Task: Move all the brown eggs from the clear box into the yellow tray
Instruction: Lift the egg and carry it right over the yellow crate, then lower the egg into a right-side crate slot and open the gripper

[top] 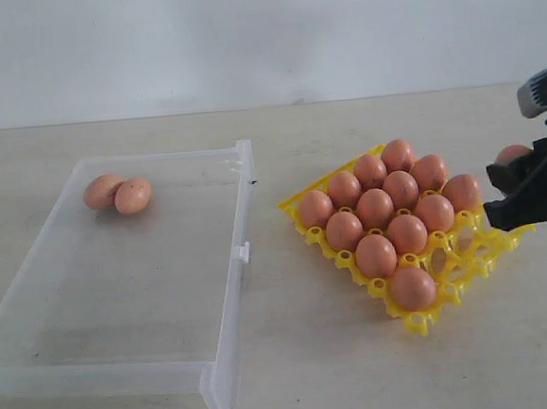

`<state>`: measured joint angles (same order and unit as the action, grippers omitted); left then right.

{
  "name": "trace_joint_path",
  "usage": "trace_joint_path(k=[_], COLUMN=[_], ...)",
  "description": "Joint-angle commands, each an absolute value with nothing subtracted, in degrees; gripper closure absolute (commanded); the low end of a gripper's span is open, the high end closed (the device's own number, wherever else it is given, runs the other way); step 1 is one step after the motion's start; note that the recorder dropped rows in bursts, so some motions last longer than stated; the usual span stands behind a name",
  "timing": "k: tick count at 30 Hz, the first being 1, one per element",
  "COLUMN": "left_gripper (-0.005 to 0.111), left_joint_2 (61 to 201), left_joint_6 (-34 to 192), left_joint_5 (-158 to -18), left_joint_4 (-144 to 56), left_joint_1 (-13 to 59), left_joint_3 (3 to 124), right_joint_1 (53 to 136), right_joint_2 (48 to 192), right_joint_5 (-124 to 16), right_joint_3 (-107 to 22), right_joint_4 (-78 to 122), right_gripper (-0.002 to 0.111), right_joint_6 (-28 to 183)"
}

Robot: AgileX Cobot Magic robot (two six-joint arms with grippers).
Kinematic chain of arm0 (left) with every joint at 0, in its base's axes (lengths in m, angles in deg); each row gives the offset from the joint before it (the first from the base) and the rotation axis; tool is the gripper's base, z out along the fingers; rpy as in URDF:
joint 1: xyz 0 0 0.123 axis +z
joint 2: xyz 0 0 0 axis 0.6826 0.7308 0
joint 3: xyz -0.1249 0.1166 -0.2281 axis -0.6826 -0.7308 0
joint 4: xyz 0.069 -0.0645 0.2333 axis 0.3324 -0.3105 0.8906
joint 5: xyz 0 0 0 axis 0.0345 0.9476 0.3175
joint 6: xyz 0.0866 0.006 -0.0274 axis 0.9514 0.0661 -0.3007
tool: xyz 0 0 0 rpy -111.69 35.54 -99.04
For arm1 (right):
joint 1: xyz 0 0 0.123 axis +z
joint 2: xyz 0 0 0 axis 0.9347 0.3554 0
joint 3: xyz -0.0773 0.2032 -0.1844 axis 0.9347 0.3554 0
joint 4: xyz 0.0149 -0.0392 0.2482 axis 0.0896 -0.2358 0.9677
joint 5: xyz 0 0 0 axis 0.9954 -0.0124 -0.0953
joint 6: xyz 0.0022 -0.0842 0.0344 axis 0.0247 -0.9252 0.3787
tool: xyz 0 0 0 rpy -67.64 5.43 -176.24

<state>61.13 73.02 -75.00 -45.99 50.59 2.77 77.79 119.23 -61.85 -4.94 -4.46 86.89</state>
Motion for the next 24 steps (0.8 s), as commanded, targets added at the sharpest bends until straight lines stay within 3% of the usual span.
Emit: trace_joint_path(k=[1,5,10,24], left_gripper=[0.111,0.111,0.111,0.111], left_joint_2=[61.0,61.0,61.0,61.0], left_joint_6=[73.1,73.1,73.1,73.1], left_joint_5=[-75.1,-75.1,-75.1,-75.1], left_joint_4=[-46.3,-46.3,-46.3,-46.3], left_joint_1=[50.4,50.4,50.4,50.4], left_joint_3=[3.0,3.0,3.0,3.0], right_joint_1=[77.2,75.6,64.1,62.4], right_joint_2=[123.7,129.7,136.5,145.0], right_joint_5=[-68.4,-84.4,-103.7,-101.6], right_joint_3=[-5.3,-5.7,-11.0,-11.0], right_joint_4=[-22.4,-38.7,-72.4,-63.3], right_gripper=[0.109,0.109,0.109,0.109], right_joint_6=[89.6,109.5,135.4,123.9])
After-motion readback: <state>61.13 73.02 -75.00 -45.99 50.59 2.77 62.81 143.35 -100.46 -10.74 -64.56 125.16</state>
